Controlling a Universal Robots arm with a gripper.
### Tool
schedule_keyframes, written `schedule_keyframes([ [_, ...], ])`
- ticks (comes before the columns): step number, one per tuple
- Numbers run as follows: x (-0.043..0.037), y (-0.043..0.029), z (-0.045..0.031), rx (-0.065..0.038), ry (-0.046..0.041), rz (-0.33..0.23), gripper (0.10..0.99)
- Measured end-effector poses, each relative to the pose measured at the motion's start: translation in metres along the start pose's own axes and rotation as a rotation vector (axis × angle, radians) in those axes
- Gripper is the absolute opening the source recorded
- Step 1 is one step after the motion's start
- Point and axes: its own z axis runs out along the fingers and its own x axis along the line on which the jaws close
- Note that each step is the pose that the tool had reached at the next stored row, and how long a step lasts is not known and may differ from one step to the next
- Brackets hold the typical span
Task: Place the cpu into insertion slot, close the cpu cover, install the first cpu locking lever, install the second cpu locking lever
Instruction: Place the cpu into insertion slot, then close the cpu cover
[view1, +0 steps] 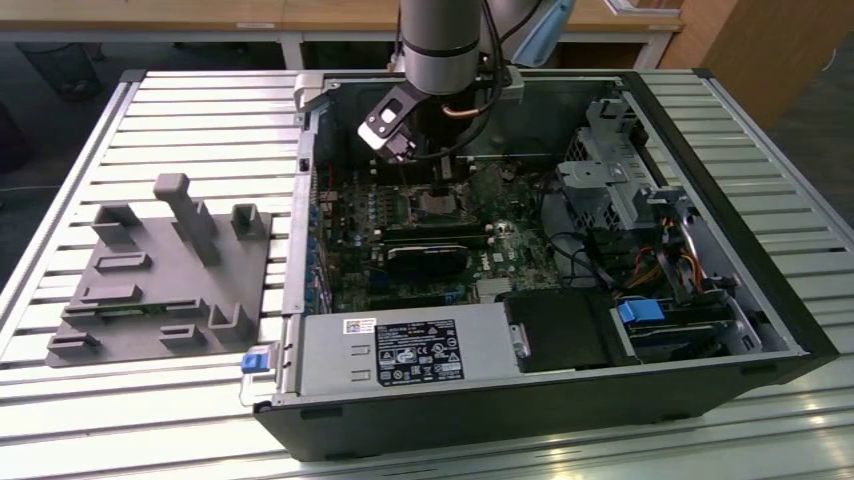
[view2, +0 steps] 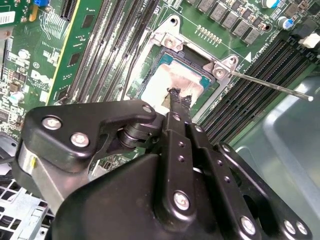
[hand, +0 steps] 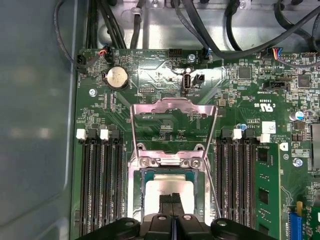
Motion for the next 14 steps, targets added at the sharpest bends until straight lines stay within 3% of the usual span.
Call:
schedule_keyframes([
  [14, 0.0000, 0.0004, -0.0048, 0.001, -0.0001, 0.000, 0.110],
])
